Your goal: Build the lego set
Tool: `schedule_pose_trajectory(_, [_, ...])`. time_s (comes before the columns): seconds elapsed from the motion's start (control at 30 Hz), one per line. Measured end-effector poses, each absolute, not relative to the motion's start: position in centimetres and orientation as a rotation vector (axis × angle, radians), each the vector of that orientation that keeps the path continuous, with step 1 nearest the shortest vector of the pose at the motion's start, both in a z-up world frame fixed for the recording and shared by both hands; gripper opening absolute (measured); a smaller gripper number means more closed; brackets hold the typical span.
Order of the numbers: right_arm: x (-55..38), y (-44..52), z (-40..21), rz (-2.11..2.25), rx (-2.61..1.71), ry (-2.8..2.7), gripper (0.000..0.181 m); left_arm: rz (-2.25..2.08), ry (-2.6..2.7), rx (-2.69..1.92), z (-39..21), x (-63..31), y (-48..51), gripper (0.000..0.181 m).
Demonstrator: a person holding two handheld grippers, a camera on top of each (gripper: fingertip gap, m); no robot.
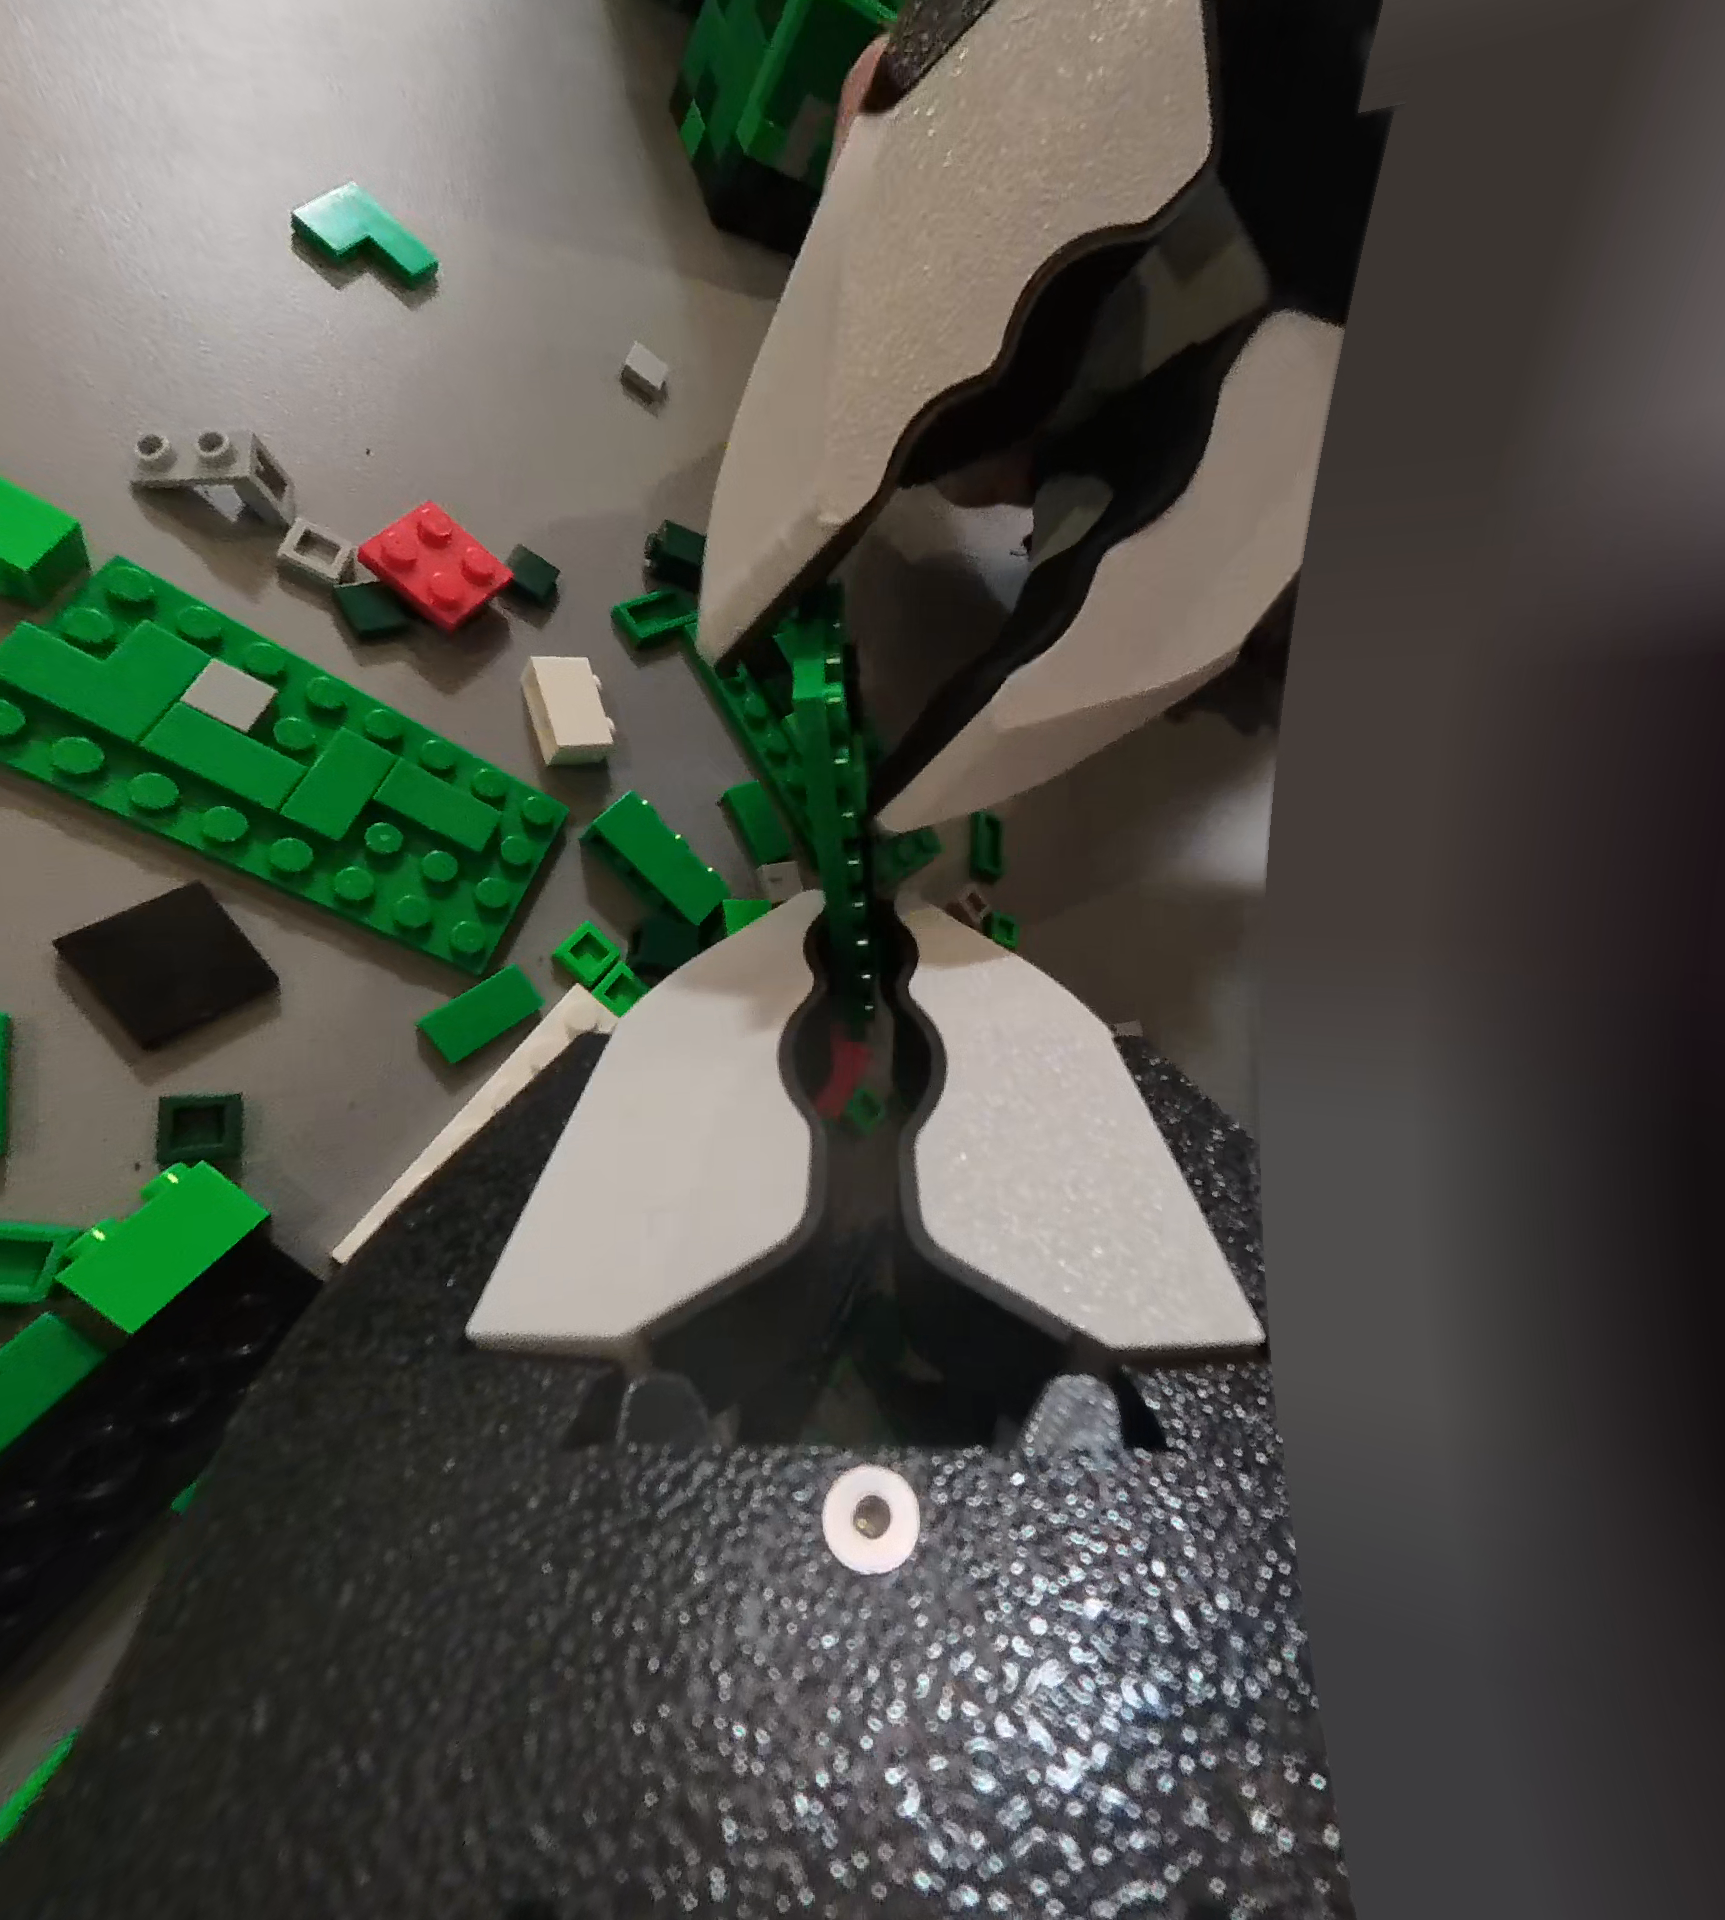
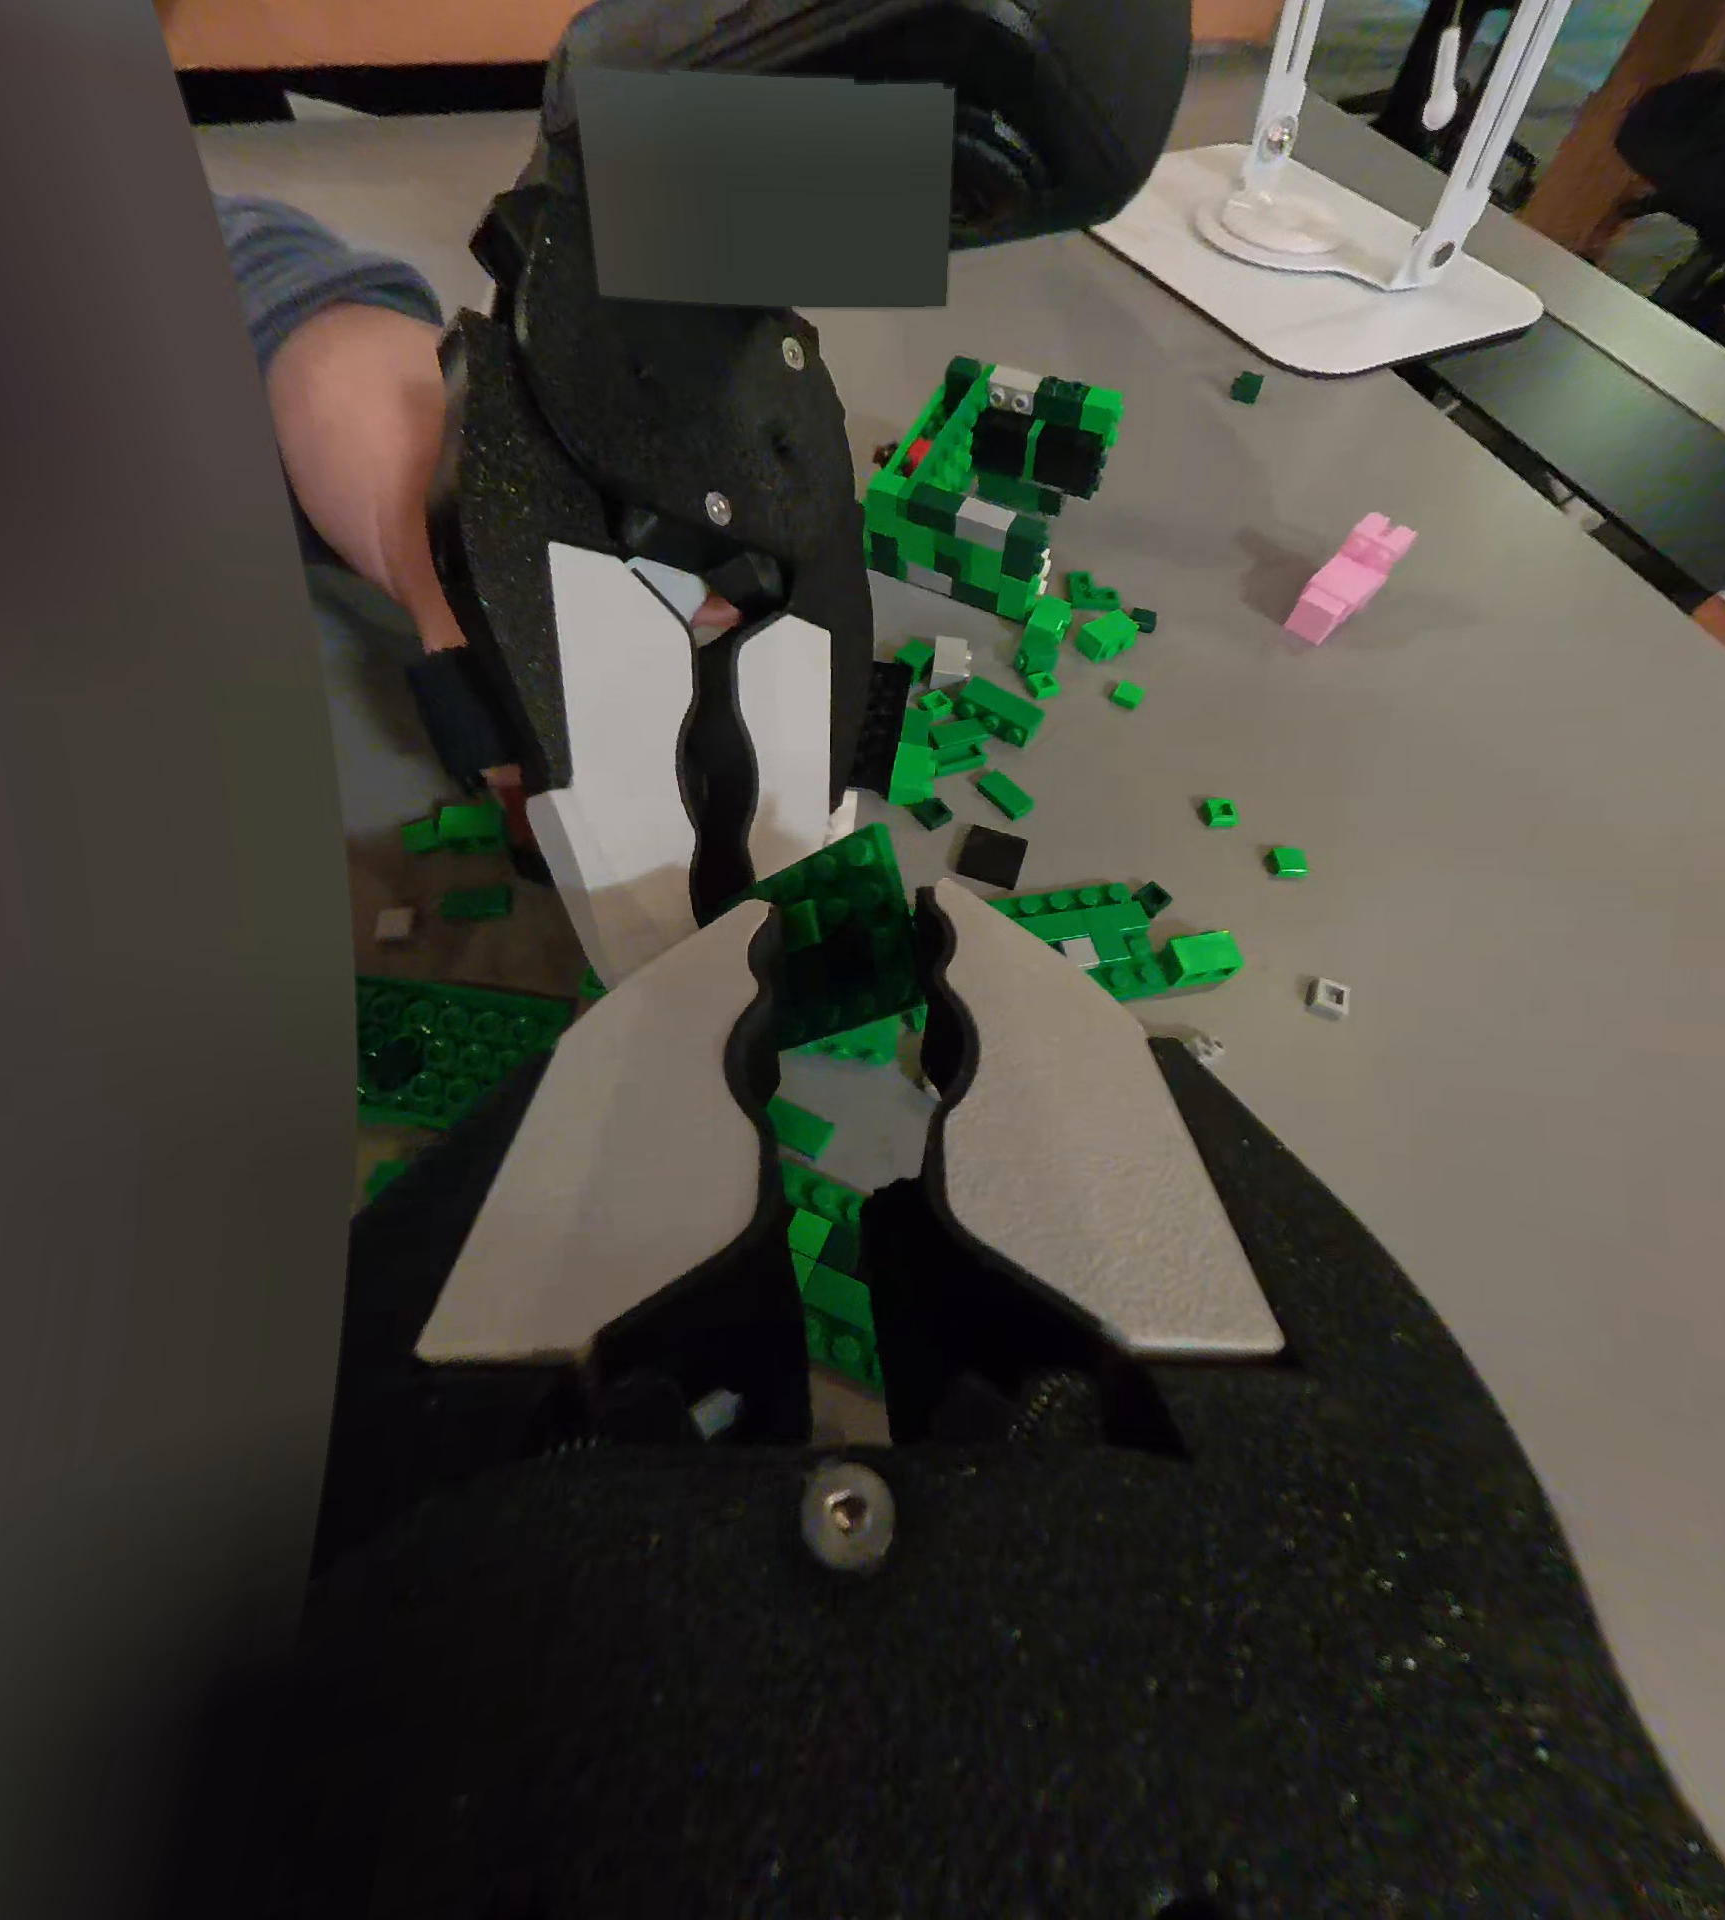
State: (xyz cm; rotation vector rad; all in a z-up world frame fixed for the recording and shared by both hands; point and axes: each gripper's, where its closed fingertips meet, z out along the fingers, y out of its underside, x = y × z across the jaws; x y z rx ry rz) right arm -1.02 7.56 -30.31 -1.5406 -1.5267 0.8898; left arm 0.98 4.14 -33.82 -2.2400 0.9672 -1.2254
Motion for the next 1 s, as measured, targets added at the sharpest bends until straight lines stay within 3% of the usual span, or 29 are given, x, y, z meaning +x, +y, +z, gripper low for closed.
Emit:
schedule_pose_trajectory(0.13, [-0.9,7.3,-30.1,0.978,-1.532,-1.519,0.021,-1.216,0.978,-2.242,-33.9,0.9,4.1,0.005])
schedule_pose_trajectory(0.17, [-0.9,7.0,-29.5,1.053,-1.522,-1.499,0.009,-1.163,1.001,-2.233,-34.1,0.6,4.4,0.007])
schedule_pose_trajectory(0.2, [-0.8,7.2,-29.5,1.086,-1.538,-1.483,0.009,-1.16,1.002,-2.228,-34.1,0.6,4.4,0.007])
schedule_pose_trajectory(0.4, [-0.7,7.9,-29.4,1.066,-1.522,-1.452,0.013,-1.291,0.927,-2.203,-33.5,1.0,4.4,0.006])
schedule_pose_trajectory(0.67, [-0.1,7.2,-29.6,1.16,-1.554,-1.511,0.036,-1.043,1.221,-2.062,-33.4,1.0,4.0,0.006])
schedule_pose_trajectory(0.73, [0.0,6.0,-29.3,1.259,-1.52,-1.553,0.026,-0.934,1.235,-2.015,-33.3,1.2,4.5,0.008])
schedule_pose_trajectory(0.87, [0.4,9.1,-27.7,1.054,-1.454,-1.375,0.006,-0.774,1.069,-1.909,-31.6,0.4,7.6,0.068])
schedule_pose_trajectory(1.0, [2.9,15.0,-27.5,0.555,-1.507,-1.162,0.006,-0.645,0.833,-1.777,-29.4,-1.8,10.3,0.074])
